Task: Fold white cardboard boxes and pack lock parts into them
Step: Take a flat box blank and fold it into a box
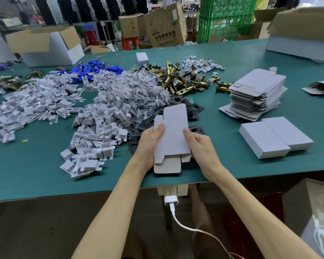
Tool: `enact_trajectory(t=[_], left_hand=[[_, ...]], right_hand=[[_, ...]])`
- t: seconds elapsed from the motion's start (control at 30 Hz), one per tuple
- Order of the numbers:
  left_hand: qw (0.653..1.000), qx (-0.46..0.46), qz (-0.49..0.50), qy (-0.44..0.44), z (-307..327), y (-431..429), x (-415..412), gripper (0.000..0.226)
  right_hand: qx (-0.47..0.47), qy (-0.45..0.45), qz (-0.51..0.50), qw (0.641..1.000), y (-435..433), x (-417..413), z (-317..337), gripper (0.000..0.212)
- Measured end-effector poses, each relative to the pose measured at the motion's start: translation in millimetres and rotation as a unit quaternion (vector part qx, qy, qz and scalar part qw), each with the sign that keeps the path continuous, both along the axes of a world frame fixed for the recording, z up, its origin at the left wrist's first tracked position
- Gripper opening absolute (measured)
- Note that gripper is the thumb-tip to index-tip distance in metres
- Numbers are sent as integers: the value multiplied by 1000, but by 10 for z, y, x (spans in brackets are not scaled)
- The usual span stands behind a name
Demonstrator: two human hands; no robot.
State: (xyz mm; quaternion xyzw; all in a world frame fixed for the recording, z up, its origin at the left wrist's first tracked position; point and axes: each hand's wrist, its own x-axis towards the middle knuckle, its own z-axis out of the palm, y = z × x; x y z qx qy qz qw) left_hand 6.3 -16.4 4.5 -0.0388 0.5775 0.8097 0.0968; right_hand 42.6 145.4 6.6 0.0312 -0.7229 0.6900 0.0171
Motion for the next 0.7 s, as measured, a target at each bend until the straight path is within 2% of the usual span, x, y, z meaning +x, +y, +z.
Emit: enact_trajectory(t=[0.1,0.23,0.3,0.43,0.6,0.7], left_hand=[[1000,21,8,-2,-13,3,-10,28],[999,32,-16,-5,-22,30,-13,40],[999,30,-21,1,-29,28,-17,36],[999,38,-22,15,-36,20,-34,29],[999,31,-25,30,-39,40,-21,35],[999,33,-22,25,-23,59,-20,42]], right_hand=[[31,10,-18,999,7,-33,-35,55],[10,5,-66,998,35,-70,-92,53],[-4,2,-79,997,41,-71,-98,52],[-16,10,-68,997,17,-50,-77,52],[-47,17,-62,997,4,-46,-70,59],[-49,15,-78,996,14,-62,-92,52]])
